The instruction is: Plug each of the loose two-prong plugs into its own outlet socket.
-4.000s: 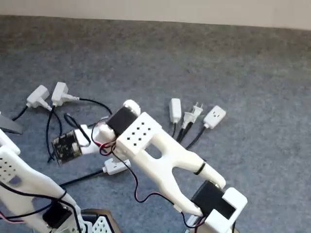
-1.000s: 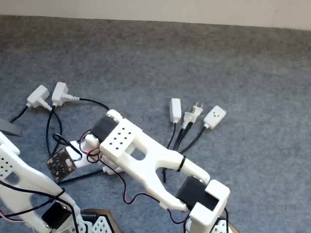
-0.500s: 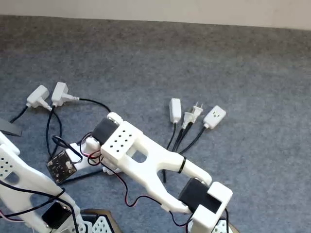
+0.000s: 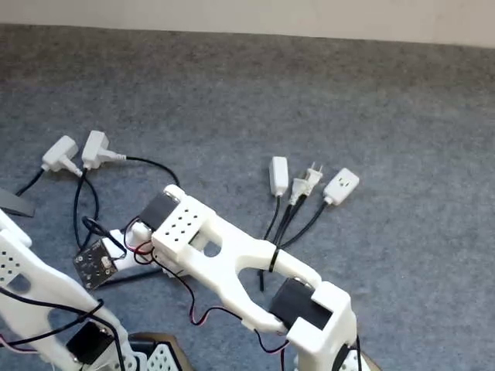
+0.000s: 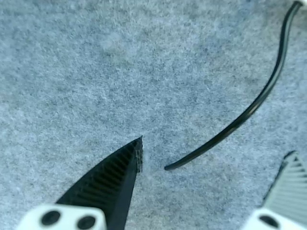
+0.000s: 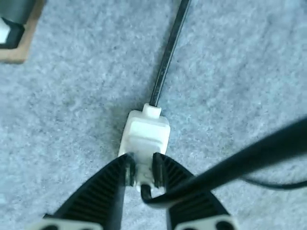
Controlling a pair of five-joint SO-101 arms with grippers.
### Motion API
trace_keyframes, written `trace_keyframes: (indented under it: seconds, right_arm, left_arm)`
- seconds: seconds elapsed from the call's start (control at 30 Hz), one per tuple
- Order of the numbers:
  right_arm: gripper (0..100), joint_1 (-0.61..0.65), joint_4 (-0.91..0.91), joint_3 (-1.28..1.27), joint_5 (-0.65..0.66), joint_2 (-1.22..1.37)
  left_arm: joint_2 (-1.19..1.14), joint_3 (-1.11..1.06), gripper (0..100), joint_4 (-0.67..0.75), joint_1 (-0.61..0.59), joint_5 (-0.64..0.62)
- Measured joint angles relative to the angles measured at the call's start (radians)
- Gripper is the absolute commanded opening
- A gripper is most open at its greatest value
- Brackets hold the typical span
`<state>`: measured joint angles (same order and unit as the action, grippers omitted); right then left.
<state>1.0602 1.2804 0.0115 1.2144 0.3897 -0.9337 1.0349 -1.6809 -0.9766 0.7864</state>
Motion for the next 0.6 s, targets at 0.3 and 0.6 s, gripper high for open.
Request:
trace_keyframes:
  seconds: [0.3, 0.6]
  right_arm:
    - [31.5, -0.028, 0.058, 0.052, -0.114, -0.04]
    - [32.4, -0.087, 0.285, 0.373, -0.21, -0.141]
  left_arm:
    - [0.0, 0.0, 42, 0.0, 0.002, 0.0]
    - [0.0, 0.072, 42, -0.055, 0.1, -0.002]
